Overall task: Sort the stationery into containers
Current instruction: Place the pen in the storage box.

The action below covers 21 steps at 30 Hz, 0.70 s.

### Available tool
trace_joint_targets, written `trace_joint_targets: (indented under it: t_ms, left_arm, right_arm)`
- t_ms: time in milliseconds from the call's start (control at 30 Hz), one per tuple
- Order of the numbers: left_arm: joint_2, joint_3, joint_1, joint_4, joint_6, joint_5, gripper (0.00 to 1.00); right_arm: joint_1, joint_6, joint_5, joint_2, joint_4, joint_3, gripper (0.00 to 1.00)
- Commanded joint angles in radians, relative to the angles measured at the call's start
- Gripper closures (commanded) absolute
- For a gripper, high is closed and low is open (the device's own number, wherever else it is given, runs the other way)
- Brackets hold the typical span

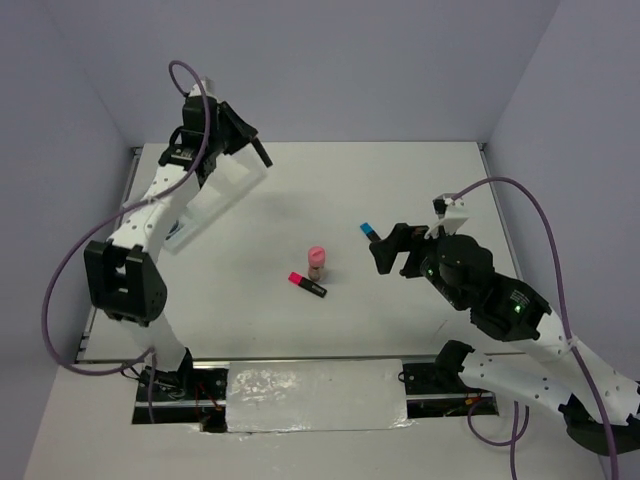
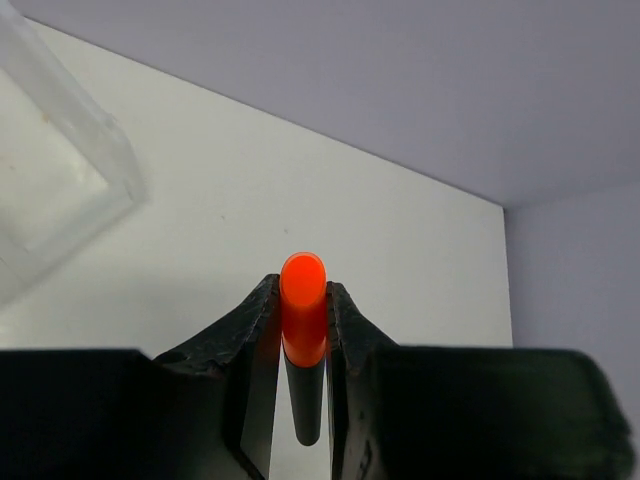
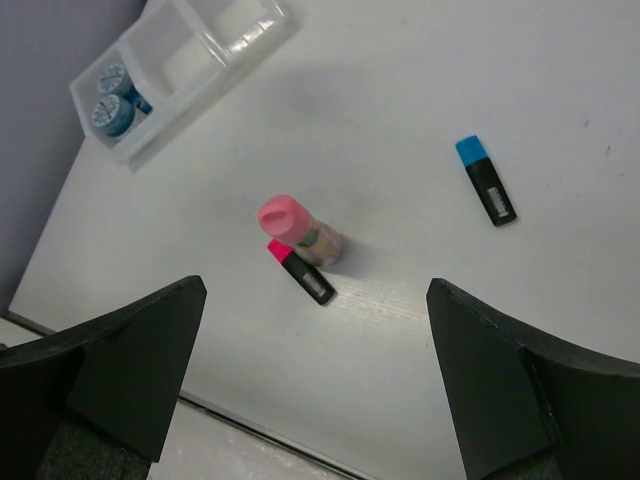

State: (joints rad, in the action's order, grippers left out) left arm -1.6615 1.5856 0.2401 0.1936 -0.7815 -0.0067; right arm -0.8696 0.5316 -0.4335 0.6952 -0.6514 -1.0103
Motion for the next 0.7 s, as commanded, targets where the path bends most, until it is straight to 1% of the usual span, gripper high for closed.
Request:
trace_joint_targets:
  t_ms: [0, 33, 133, 200, 233, 300, 333, 400, 467, 500, 633, 667]
  left_arm:
    - [-0.166, 0.135, -0.092, -0.013, 0.024, 0.043, 1.0]
    - [-0.21, 0.202, -0.11, -0.011, 0.022, 0.056, 1.0]
    - [-0.357, 0.322, -0.166, -0.019, 0.013, 0.077, 1.0]
    - [-0.449, 0.376, -0.199, -0.023, 0.021, 0.057, 1.0]
    - [-0.477, 0.423, -0.208, -0.032, 0.024, 0.054, 1.0]
    - [-0.545, 0.456, -0.229, -0.057, 0.027, 0.068, 1.0]
    - [-0.567, 0.497, -0.235, -0.043, 0.025, 0.063, 1.0]
    - [-0.599, 0.513, -0.237, -0.033, 0.034, 0.031, 0.99]
    - [-0.604, 0.476, -0.24, -0.075, 0.045, 0.027, 0.97]
    - [-0.606, 0.461, -0.263, -0.082, 0.045, 0.019, 0.96]
    - [-0.624, 0.453, -0.275, -0.089, 0.05, 0.011, 0.9]
    - [-0.624, 0.449, -0.278, -0.089, 0.048, 0.013, 0.85]
  right_arm:
    - [0.01, -0.044, -0.034, 0.012, -0.008, 0.019, 0.0]
    - [0.011, -0.056, -0.036, 0.02, 0.002, 0.019, 0.0]
    - [0.026, -0.091, -0.03, 0.053, 0.018, 0.0, 0.0]
    - [0.035, -0.113, -0.008, 0.079, 0.025, -0.023, 0.0]
    - [0.041, -0.12, 0.001, 0.101, 0.038, -0.028, 0.0]
    - [0.047, -0.14, 0.025, 0.118, 0.048, -0.034, 0.0]
    - [0.052, -0.15, 0.029, 0.13, 0.068, -0.031, 0.0]
    - [0.073, -0.168, 0.042, 0.144, 0.087, -0.016, 0.0]
    - [0.115, -0.17, 0.07, 0.164, 0.101, -0.004, 0.0]
    - [0.129, -0.171, 0.106, 0.168, 0.116, 0.004, 0.0]
    - [0.173, -0.176, 0.176, 0.175, 0.153, 0.041, 0.0]
    - [0.182, -0.176, 0.18, 0.181, 0.151, 0.041, 0.0]
